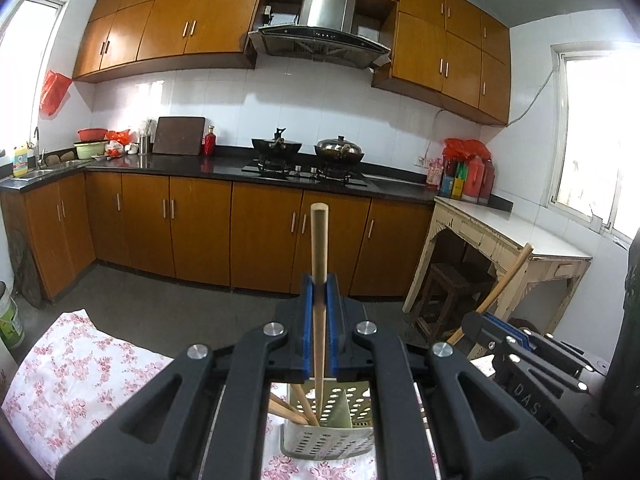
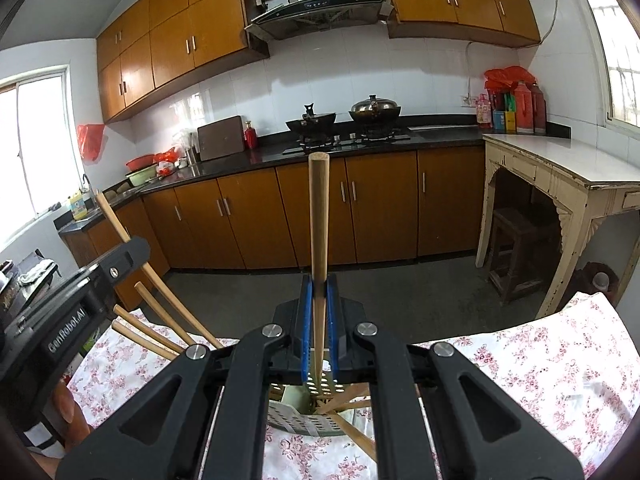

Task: Organize utensils
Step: 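Lower both held chopsticks into the green holder side by side, then open the right gripper over the holder while the left releases its chopstick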

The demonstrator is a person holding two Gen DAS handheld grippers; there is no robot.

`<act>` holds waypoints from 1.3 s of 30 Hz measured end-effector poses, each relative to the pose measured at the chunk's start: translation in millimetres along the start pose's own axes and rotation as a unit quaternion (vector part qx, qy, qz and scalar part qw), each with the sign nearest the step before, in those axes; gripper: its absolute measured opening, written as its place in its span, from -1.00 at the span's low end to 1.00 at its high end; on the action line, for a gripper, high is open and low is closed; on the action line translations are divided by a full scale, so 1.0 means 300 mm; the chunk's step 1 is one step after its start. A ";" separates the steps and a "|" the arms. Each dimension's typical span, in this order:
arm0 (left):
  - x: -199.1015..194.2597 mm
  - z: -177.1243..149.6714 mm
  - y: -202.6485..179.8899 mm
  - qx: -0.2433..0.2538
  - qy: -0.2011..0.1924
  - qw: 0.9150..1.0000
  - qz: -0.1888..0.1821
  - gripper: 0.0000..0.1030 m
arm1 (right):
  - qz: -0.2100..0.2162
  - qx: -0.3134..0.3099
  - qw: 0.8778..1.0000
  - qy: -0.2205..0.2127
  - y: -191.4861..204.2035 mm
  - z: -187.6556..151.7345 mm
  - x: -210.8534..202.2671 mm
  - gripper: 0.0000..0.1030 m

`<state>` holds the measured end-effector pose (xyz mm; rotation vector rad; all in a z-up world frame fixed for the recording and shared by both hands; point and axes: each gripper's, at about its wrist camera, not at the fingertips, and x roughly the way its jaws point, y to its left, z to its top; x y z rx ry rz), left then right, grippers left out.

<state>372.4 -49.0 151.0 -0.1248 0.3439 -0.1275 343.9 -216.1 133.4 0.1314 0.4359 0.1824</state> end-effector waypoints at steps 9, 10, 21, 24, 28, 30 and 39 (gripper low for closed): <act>0.023 -0.018 0.010 -0.011 0.008 1.000 0.002 -0.85 | 0.002 0.011 1.000 -0.027 -0.013 -0.015 0.002 -0.85; 0.026 -0.020 0.012 -0.012 0.011 1.000 0.002 -0.85 | 0.001 0.010 1.000 -0.026 -0.013 -0.016 0.003 -0.85; 0.041 -0.028 0.014 -0.006 0.025 1.000 0.002 -0.85 | 0.006 0.008 1.000 -0.004 0.002 -0.008 0.003 -0.85; 0.040 -0.026 0.014 -0.007 0.026 1.000 0.007 -0.70 | -0.003 0.003 1.000 0.007 0.002 -0.018 0.015 -0.69; 0.017 -0.021 0.022 -0.011 0.020 1.000 0.012 -0.16 | -0.013 0.021 1.000 0.003 -0.025 -0.020 0.006 -0.07; 0.004 -0.016 0.022 -0.010 0.015 1.000 0.013 -0.10 | -0.017 0.024 1.000 0.001 -0.035 -0.017 0.000 -0.07; -0.112 -0.001 0.050 -0.013 0.002 1.000 0.021 0.10 | -0.030 0.021 0.999 -0.029 -0.040 -0.013 -0.100 0.11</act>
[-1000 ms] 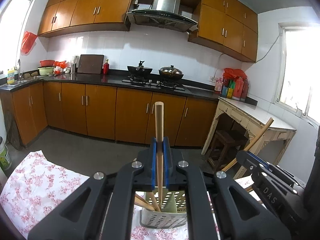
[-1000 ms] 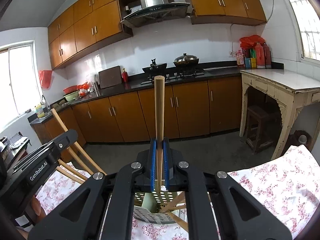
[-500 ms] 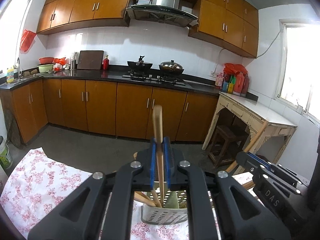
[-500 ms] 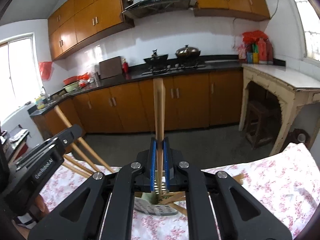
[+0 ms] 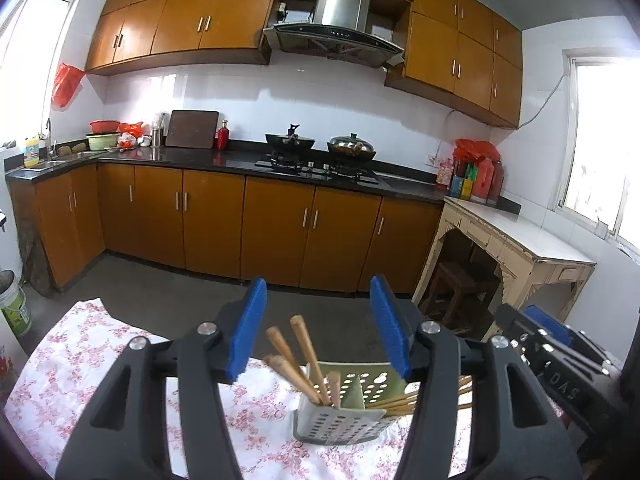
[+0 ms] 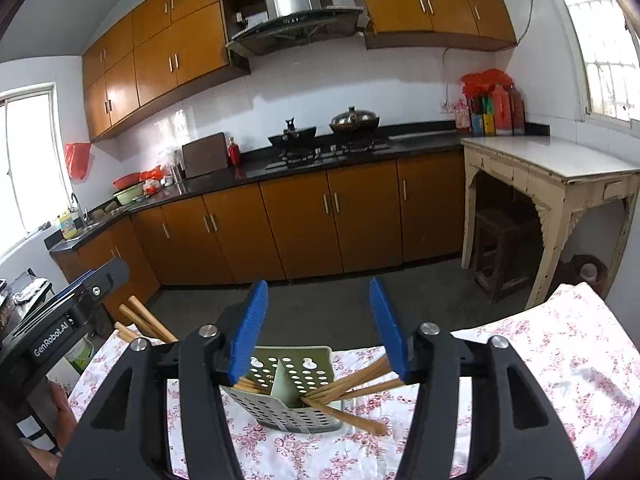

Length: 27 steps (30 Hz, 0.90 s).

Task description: Organize utensils

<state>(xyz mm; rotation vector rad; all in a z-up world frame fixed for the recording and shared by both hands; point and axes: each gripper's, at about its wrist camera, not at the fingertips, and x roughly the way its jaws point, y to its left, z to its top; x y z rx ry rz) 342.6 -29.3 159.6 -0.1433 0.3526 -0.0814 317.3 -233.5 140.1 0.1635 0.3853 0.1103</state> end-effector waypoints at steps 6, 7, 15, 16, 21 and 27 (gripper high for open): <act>-0.186 -0.042 0.054 0.002 -0.025 1.000 0.010 0.51 | -0.001 -0.006 0.999 -0.042 -0.002 -0.023 -0.171 0.60; -0.218 -0.055 0.065 0.004 -0.027 1.000 0.010 0.59 | 0.002 -0.006 0.999 -0.052 0.000 -0.040 -0.215 0.65; -0.468 -0.266 0.094 0.047 -0.039 0.998 0.010 0.92 | -0.006 -0.047 0.995 -0.093 0.047 -0.204 -0.428 0.97; -0.492 -0.293 0.099 0.054 -0.040 0.998 0.011 0.92 | -0.007 -0.054 0.994 -0.095 0.050 -0.228 -0.448 0.97; -0.621 -0.456 0.100 0.066 -0.044 0.997 0.024 0.92 | -0.012 -0.068 0.993 -0.094 0.067 -0.369 -0.532 0.97; -0.754 -0.623 0.137 0.067 -0.050 0.996 0.040 0.92 | -0.024 -0.084 0.993 -0.082 0.050 -0.544 -0.604 0.97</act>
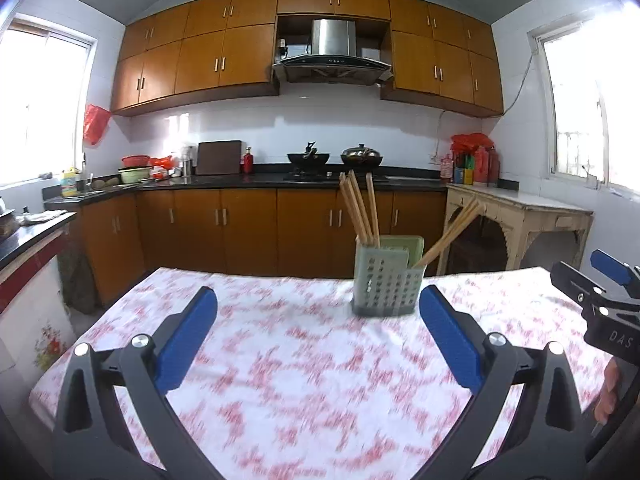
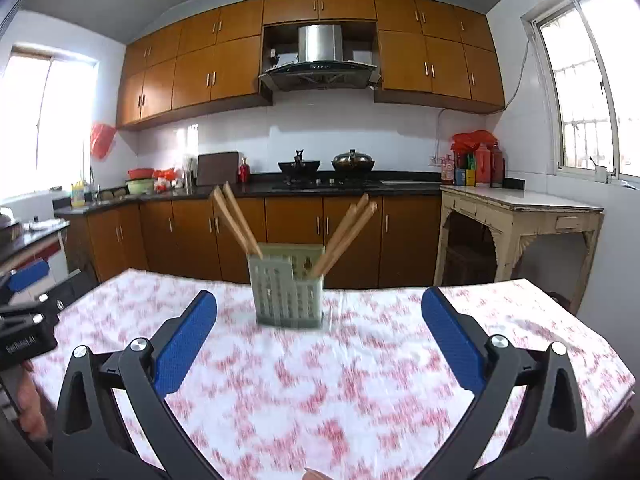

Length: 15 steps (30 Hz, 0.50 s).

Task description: Organize utensils

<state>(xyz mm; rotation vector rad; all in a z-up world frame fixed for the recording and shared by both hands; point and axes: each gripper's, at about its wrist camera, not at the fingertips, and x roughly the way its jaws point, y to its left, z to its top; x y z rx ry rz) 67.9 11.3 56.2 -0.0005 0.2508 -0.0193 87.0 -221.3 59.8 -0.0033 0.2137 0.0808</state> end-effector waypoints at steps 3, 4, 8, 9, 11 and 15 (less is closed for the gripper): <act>-0.054 -0.065 0.003 0.010 0.000 1.000 0.009 0.92 | 0.000 -0.006 1.000 0.010 0.000 -0.061 -0.037 0.97; -0.064 -0.080 0.004 0.011 0.001 1.000 0.010 0.92 | 0.003 -0.003 1.000 0.015 -0.004 -0.081 -0.047 0.97; -0.094 -0.157 0.002 0.003 0.018 1.000 0.004 0.92 | 0.010 0.011 0.999 0.030 -0.008 -0.139 -0.083 0.97; -0.096 -0.175 0.002 -0.002 0.024 1.000 0.003 0.92 | 0.011 0.012 0.999 0.032 -0.009 -0.151 -0.093 0.97; -0.102 -0.209 0.002 -0.010 0.034 0.999 0.002 0.92 | 0.016 0.011 0.999 0.036 -0.012 -0.179 -0.114 0.97; -0.110 -0.239 0.007 -0.014 0.041 0.999 0.003 0.92 | 0.020 0.006 0.999 0.041 -0.003 -0.213 -0.145 0.97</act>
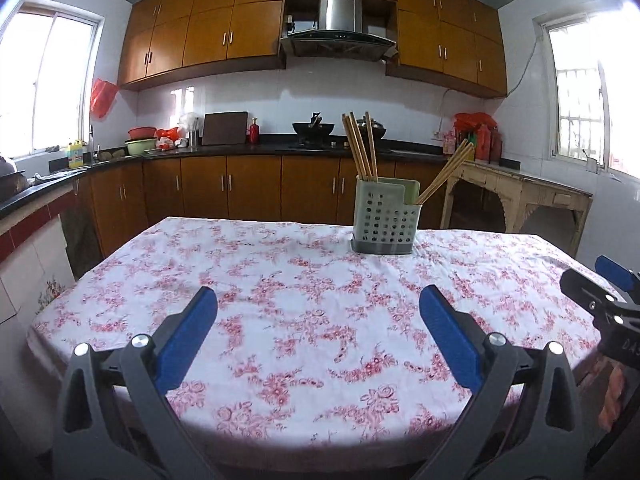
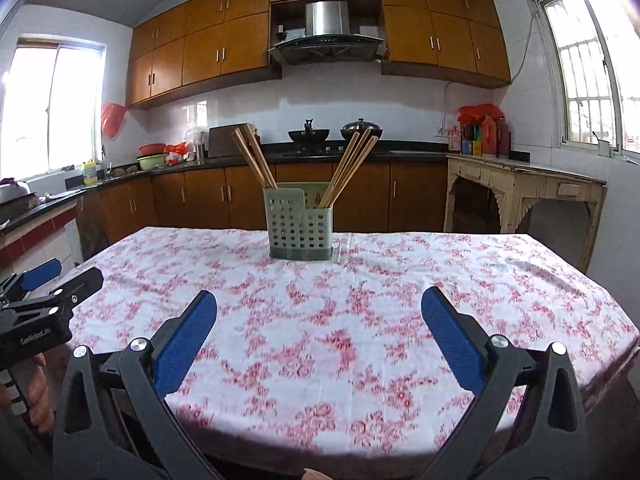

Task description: Organize utensils

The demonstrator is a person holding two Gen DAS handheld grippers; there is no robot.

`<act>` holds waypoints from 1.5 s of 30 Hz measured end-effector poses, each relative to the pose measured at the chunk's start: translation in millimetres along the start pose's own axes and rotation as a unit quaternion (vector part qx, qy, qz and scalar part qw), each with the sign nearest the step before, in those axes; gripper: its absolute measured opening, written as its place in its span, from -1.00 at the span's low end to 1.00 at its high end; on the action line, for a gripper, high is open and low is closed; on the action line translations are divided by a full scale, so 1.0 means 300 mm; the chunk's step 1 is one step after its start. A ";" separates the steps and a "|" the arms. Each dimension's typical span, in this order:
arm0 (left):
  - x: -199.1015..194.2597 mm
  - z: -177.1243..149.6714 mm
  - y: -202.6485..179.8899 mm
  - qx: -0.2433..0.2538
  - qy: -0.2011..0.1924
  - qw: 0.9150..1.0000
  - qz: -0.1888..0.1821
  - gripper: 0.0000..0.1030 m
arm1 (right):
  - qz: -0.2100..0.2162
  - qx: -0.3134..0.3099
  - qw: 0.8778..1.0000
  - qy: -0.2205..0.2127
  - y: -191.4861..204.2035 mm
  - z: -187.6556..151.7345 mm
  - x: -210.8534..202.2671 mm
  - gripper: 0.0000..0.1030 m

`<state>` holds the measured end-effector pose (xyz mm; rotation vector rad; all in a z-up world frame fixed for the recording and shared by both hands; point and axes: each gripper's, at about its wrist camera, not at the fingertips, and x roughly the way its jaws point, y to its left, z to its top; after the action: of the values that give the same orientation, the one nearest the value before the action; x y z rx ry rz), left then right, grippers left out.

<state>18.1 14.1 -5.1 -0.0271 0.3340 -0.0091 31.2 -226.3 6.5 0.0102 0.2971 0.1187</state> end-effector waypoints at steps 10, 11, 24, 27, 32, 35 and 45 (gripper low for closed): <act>-0.039 -0.019 -0.007 0.004 -0.011 1.000 -0.002 0.92 | -0.004 0.020 1.000 0.003 -0.003 -0.045 -0.018 0.97; -0.039 -0.020 -0.007 0.002 -0.010 1.000 -0.001 0.92 | -0.003 0.019 1.000 0.004 0.002 -0.047 -0.017 0.97; -0.040 -0.025 -0.004 -0.005 -0.007 1.000 -0.003 0.92 | -0.006 0.020 1.000 -0.001 0.007 -0.060 -0.039 0.97; -0.040 -0.025 0.000 -0.007 -0.006 1.000 -0.003 0.92 | -0.006 0.020 1.000 0.001 0.007 -0.061 -0.039 0.97; -0.043 -0.027 0.000 -0.007 -0.006 1.000 -0.003 0.92 | -0.004 0.019 1.000 0.003 0.012 -0.058 -0.039 0.97; -0.043 -0.028 0.000 -0.006 -0.006 1.000 -0.002 0.92 | -0.004 0.019 1.000 0.003 0.014 -0.058 -0.038 0.97; -0.043 -0.031 0.003 -0.006 -0.006 1.000 -0.002 0.92 | -0.004 0.018 1.000 0.007 0.020 -0.057 -0.037 0.97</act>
<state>3.0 15.0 -9.5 -0.0398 0.3222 -0.0103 15.1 -221.7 -6.5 0.0440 0.3131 0.1049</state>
